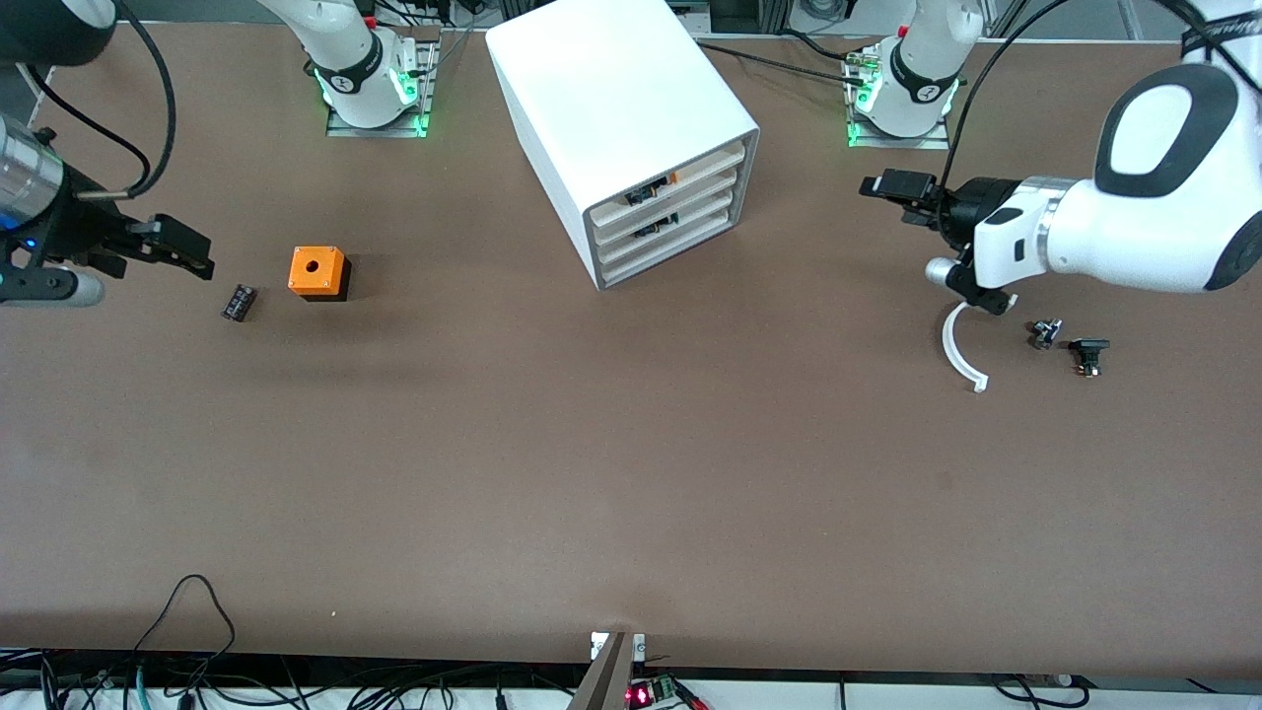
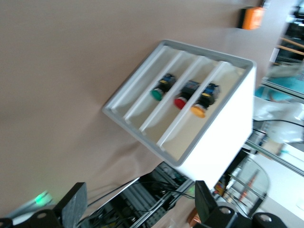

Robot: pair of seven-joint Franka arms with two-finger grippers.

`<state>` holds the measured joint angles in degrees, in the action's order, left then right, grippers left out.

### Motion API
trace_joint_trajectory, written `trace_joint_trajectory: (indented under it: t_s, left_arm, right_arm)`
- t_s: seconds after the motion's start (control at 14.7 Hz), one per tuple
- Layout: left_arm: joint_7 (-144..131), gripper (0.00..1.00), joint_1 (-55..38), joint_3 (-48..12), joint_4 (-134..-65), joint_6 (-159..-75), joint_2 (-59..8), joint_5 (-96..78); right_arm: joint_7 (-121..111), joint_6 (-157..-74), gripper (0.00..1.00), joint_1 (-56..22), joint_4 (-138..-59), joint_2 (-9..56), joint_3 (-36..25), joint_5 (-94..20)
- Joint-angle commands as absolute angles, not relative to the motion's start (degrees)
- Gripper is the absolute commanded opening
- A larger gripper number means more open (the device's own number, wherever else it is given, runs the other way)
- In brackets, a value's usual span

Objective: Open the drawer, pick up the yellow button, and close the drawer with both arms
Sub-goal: 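Grasp the drawer handle with the left gripper while the right gripper approaches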

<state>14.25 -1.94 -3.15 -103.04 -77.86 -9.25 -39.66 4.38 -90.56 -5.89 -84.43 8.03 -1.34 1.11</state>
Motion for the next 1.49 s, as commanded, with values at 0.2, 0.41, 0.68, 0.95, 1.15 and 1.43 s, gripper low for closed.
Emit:
trace_joint_trajectory:
  t_s: [0.2, 0.41, 0.68, 0.95, 1.15, 1.43]
  left_arm:
    - [33.5, 0.96, -1.9, -3.2, -121.4, -87.1, -7.6, -56.8]
    - [36.3, 0.78, -2.0, -6.3, -127.2, -92.1, -5.9, -62.7]
    - [38.5, 0.41, -2.2, -12.7, -128.4, -95.9, -6.1, -65.0]
    - [42.1, 0.52, -2.3, -13.5, -128.7, -96.7, -7.1, -65.0]
    - [43.5, 0.56, -2.3, -14.8, -130.0, -98.4, -7.0, -65.0]
    - [45.5, 0.55, -2.6, -17.7, -131.9, -103.4, -7.1, -65.2]
  right_arm:
    - [0.5, -94.2, 1.0, -5.5, -84.8, 13.0, -1.3, 0.3]
    - [0.5, -96.4, 1.0, -6.1, -84.9, 16.2, -1.2, 0.4]
    - [0.4, -100.4, 1.0, -6.3, -84.9, 21.4, -1.1, 0.4]
    - [0.5, -105.3, 1.0, -7.2, -85.1, 25.6, -1.1, 0.4]
    - [0.5, -109.9, 1.0, -7.8, -85.9, 28.7, -1.1, 0.4]
    - [1.2, -115.7, 1.0, -9.8, -87.8, 32.0, -1.1, 0.3]
